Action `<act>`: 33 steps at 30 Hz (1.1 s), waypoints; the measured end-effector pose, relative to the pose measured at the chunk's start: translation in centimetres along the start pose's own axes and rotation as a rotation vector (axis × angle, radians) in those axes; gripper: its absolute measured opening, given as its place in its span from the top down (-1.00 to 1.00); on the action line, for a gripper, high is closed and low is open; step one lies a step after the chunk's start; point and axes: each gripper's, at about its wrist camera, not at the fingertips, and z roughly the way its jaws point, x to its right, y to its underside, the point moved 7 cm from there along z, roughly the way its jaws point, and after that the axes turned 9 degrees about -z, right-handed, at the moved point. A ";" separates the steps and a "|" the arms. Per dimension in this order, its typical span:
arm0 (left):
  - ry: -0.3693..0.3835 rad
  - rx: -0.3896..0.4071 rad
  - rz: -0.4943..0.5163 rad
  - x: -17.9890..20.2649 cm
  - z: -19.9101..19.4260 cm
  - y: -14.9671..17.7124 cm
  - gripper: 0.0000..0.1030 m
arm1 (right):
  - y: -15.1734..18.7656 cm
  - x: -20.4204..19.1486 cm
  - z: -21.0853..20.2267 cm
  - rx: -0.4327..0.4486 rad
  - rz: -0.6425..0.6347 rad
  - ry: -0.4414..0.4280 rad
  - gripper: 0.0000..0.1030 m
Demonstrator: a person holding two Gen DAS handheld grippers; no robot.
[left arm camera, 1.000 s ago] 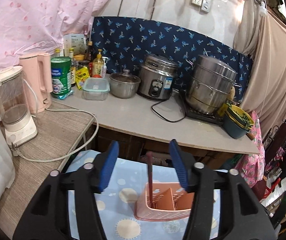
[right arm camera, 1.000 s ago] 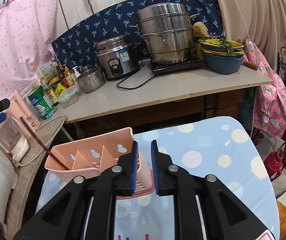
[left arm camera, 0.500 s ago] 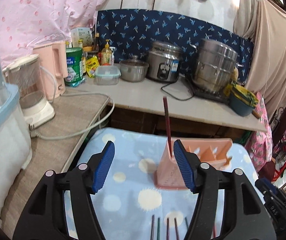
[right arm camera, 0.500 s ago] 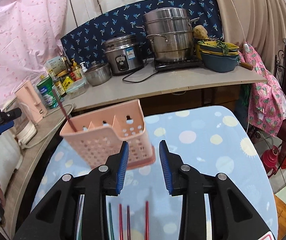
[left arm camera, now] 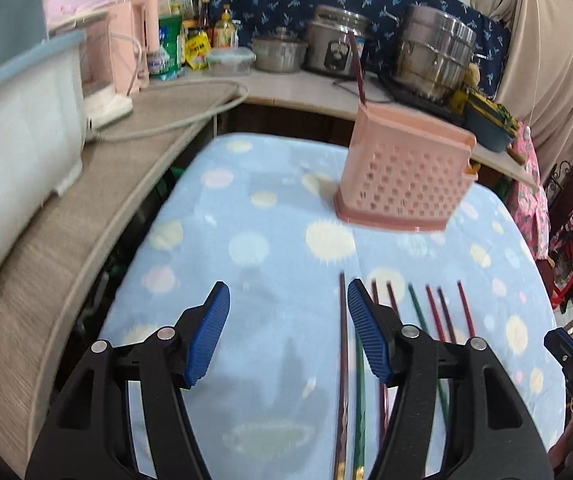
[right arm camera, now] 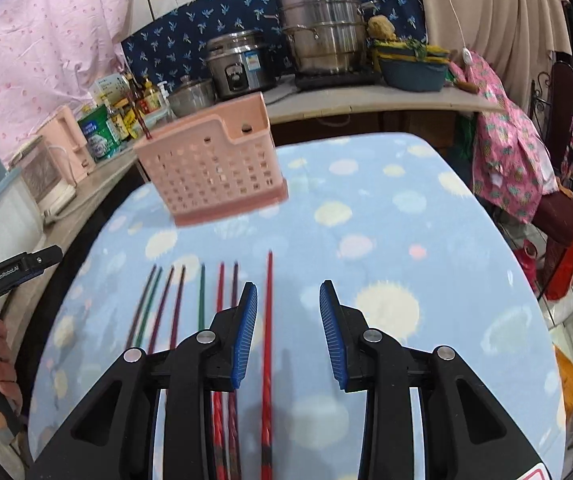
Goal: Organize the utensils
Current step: 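Move both open tools back down toward the remaining chopsticks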
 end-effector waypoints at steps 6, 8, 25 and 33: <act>-0.017 -0.046 0.031 -0.8 0.0 5.3 -0.13 | 5.4 -1.1 -0.4 -0.051 -0.006 0.010 0.38; -0.018 -0.065 0.042 -0.9 0.1 6.8 -0.13 | 6.5 -1.6 -0.2 -0.074 -0.001 -0.005 0.38; -0.004 -0.119 0.102 0.0 -1.0 13.2 -0.13 | 9.9 -3.8 -0.3 -0.119 -0.029 -0.015 0.56; -0.018 -0.133 0.099 0.0 -0.8 14.2 -0.13 | 10.9 -4.0 0.3 -0.139 -0.041 -0.007 0.78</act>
